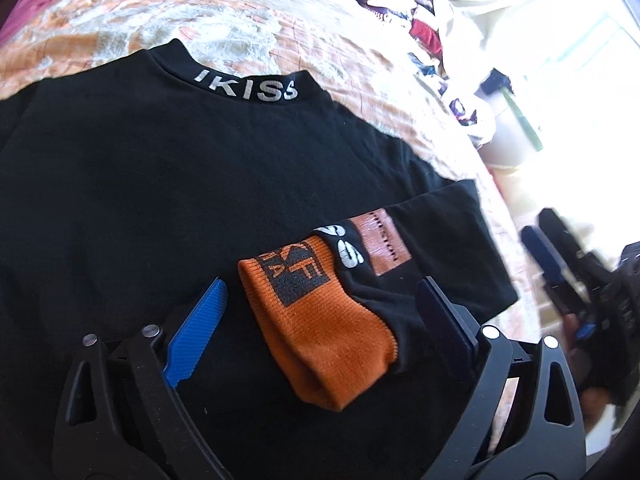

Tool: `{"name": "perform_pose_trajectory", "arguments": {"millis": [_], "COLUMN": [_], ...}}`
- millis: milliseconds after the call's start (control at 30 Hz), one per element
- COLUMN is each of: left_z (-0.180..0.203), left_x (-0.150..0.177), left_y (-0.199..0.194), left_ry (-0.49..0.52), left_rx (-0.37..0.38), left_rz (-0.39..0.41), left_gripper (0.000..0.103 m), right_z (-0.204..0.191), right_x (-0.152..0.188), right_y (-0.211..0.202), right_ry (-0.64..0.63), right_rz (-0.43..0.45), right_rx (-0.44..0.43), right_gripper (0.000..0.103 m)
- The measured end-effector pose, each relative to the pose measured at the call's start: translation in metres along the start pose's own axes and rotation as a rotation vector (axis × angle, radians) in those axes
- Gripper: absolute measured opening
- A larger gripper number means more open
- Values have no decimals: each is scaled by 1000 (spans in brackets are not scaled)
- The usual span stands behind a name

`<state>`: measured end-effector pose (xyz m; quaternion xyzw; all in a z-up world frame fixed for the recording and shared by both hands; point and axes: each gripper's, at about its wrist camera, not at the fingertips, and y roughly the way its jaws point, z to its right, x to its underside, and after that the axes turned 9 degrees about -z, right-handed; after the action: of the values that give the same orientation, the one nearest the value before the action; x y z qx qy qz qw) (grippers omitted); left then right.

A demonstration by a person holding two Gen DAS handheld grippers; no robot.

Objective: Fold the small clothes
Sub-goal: 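Grasp the sock's orange cuff on the sweatshirt with the left tool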

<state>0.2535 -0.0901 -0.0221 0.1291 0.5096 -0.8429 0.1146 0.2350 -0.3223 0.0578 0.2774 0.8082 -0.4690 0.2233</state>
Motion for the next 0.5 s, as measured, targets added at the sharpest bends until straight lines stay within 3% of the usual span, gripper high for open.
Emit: {"name": "perform_pose_trajectory", "arguments": {"millis": [100, 200, 233, 367, 500], "left_z": [7, 7, 7, 9, 18], "left_x": [-1, -2, -3, -3, -5], "left_y": [6, 9, 9, 9, -5], "left_ry": [33, 45, 52, 94, 130], "left_rx": [-51, -75, -80, -44, -15], "left_rz": [21, 34, 36, 23, 58], "left_gripper": [77, 52, 37, 10, 8], "right_z": [13, 25, 28, 34, 35], "right_x": [-1, -2, -2, -3, -3], "right_y": [-5, -11, -12, -9, -8], "right_ry": [56, 104, 119, 149, 143], "right_rz": [6, 16, 19, 10, 6], "right_rx": [3, 14, 23, 47, 84], "right_gripper": [48, 48, 48, 48, 48]}}
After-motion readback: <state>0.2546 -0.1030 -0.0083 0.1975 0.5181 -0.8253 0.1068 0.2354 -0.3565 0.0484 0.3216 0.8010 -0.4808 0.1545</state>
